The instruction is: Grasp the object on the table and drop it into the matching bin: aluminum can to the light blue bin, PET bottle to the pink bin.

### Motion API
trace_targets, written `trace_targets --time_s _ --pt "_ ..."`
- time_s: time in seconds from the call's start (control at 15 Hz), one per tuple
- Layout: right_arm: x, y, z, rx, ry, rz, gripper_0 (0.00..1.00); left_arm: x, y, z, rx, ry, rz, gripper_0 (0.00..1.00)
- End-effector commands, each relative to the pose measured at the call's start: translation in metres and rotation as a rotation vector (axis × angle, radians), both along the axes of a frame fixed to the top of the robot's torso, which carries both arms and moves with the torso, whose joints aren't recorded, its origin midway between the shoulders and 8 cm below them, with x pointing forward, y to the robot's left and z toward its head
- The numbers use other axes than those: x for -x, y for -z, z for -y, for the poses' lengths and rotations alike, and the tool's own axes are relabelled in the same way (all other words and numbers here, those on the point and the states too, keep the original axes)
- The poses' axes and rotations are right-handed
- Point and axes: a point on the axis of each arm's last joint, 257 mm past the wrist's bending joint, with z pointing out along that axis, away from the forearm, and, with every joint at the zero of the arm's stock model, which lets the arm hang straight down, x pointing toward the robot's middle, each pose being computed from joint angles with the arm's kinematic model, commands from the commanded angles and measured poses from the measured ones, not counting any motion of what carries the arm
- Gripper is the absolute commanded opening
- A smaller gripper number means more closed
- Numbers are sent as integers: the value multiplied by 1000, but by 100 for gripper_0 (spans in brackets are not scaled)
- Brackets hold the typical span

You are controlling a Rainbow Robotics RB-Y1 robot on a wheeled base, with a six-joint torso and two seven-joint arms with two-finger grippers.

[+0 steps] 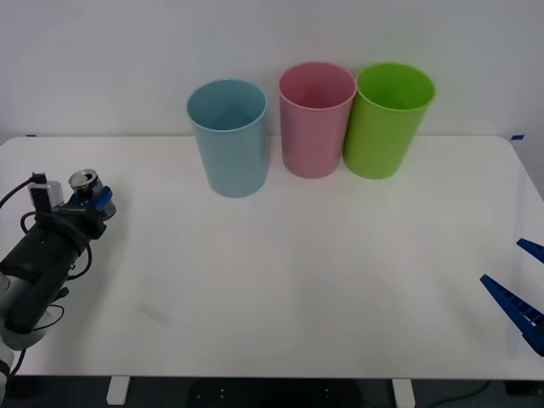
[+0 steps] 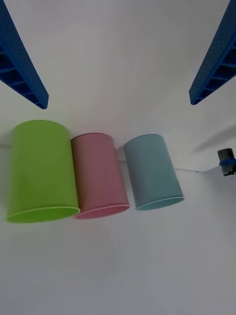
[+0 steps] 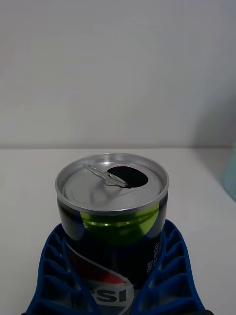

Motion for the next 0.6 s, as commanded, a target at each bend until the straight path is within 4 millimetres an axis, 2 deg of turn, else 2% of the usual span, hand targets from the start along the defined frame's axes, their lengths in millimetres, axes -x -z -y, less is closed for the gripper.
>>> trace_targets --time_s 0.07,0.33,0.53,0.6 --pt "0 0 0 0 0 0 100 12 -20 12 7 51 50 0" --pt "0 0 0 0 0 0 100 20 -56 34 16 127 124 0" --pt "0 0 0 0 0 0 100 24 -92 50 60 184 184 0" --pt "0 0 0 0 0 0 100 25 -109 57 80 208 207 0"
